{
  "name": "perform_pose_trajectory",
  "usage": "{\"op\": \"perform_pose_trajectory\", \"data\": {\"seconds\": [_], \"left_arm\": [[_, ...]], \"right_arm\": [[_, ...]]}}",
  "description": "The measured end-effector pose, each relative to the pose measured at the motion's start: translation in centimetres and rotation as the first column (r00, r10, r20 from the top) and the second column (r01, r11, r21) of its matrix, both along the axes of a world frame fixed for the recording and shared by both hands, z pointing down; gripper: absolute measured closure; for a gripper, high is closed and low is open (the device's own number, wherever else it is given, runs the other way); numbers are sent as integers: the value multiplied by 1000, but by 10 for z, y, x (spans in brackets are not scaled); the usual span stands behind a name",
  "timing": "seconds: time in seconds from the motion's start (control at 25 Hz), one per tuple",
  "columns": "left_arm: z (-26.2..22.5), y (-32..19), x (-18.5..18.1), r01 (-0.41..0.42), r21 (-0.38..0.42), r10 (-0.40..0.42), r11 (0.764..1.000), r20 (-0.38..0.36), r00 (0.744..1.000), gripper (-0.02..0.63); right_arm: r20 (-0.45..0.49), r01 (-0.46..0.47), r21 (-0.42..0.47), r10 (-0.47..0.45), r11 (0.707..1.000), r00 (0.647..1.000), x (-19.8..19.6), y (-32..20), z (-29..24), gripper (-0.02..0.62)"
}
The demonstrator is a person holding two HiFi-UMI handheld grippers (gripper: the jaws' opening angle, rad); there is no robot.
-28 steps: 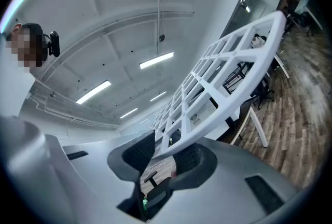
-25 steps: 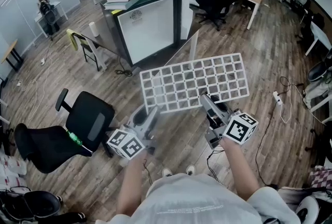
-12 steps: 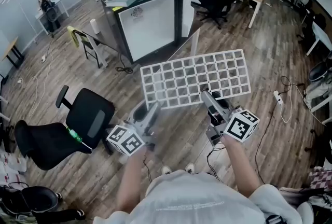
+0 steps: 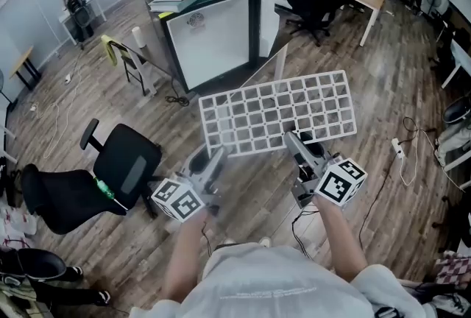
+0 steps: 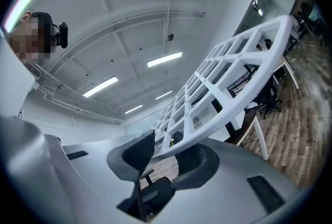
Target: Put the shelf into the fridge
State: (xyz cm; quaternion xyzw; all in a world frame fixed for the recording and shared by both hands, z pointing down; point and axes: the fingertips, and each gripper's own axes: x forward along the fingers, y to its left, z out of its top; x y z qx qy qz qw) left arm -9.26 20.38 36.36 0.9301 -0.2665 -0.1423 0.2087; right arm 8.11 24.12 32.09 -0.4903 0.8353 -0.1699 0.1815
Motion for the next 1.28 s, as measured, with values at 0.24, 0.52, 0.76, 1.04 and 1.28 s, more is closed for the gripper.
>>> {"op": "perform_pose_trajectory", "data": {"seconds": [0.24, 0.52, 0.76, 1.04, 1.28], "left_arm": [[12, 4, 16, 56, -20, -56, 998, 12, 998, 437], [19, -12, 23, 91, -37, -91, 995, 20, 996, 437], [35, -60, 21, 90, -58, -90, 994, 6, 996, 437], [34, -170, 15, 68, -43, -69, 997, -23, 997, 437], [12, -266, 4, 45, -26, -46, 999, -34, 998, 437]], "right_arm": [[-7, 57, 3, -57, 998, 998, 18, -7, 10, 485], [38, 93, -42, -91, 995, 995, 27, -31, 24, 485], [19, 85, -56, -84, 995, 996, 24, -79, 35, 485], [19, 68, -60, -67, 996, 998, 19, -185, 33, 485], [32, 53, -73, -50, 996, 998, 8, -278, 13, 485]]}}
